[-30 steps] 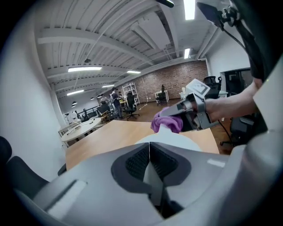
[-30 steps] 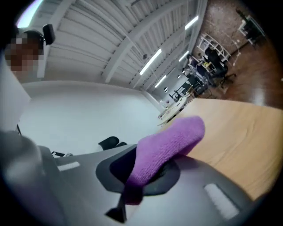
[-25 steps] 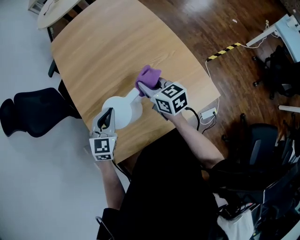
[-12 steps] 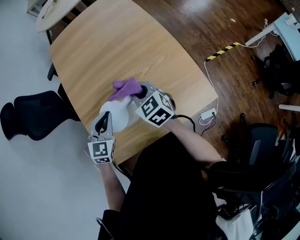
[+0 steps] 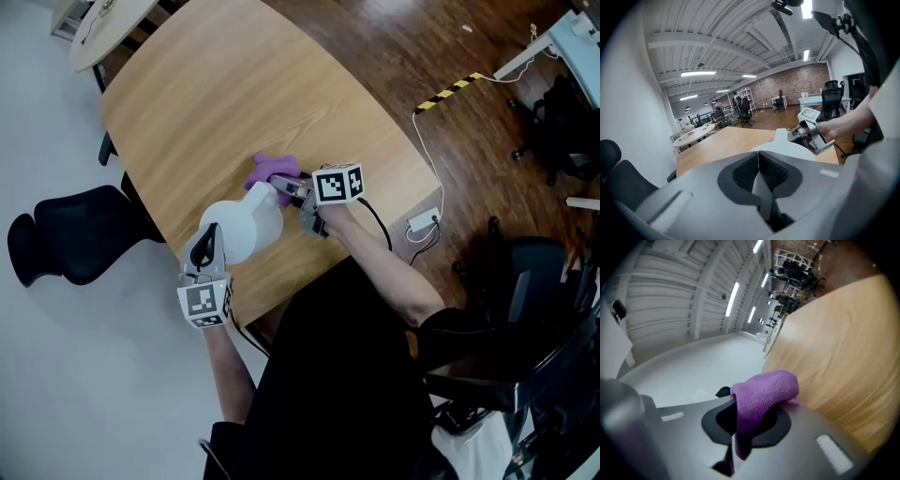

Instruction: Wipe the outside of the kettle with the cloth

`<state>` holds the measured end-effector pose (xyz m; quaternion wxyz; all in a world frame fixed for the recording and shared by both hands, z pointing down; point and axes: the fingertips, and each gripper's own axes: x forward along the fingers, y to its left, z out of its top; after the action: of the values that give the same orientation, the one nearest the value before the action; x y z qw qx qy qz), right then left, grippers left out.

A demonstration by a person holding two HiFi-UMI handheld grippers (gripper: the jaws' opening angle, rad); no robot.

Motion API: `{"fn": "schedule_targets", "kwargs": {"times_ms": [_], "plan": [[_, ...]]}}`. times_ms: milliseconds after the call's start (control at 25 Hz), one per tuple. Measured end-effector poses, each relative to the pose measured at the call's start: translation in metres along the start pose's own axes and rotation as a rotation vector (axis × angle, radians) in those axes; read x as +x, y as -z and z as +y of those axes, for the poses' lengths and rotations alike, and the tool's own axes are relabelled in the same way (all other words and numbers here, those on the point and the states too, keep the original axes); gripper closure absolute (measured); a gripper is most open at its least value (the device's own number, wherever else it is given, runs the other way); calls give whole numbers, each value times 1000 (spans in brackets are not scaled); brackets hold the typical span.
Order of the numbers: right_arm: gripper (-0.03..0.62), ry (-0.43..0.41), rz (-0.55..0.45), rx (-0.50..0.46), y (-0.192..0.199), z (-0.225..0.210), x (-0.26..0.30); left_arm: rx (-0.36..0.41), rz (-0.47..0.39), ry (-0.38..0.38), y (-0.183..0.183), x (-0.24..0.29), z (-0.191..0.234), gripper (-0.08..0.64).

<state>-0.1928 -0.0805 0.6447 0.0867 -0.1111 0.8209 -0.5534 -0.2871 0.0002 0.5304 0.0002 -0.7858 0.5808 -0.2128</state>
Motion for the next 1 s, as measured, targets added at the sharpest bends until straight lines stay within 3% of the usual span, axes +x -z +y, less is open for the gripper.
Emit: {"fn": "schedule_targets", "kwargs": {"times_ms": [240,360,520,640,720,760,840,920,1000], "plan": [[572,313,59,148,41,-116,-8,-8,12,-29,1,8,-6,466],[572,355,64,208,48,-134,-4,-30,27,-54,0,6,-11,468],[571,205,5,239,27,-114,27,-94,66,-48,-4,-7,-41,463],[569,205,-10,148,2,-95,22,-147,92,38,-11,-10,-71,449],[571,182,-84,120,-17,-72,1,-117,94,46,-18,-10,-73,432],[571,136,-116,104,-24,-53,-10,-101,83,44,-21,-8,-70,425],[571,-36,-124,48,-26,2,-20,-83,69,51,-23,-4,-63,425],[571,-214,-78,-51,-19,54,-16,-52,86,55,-20,1,-62,425],[571,-311,-37,-140,-15,80,-7,-11,107,47,-16,4,-66,425]]}}
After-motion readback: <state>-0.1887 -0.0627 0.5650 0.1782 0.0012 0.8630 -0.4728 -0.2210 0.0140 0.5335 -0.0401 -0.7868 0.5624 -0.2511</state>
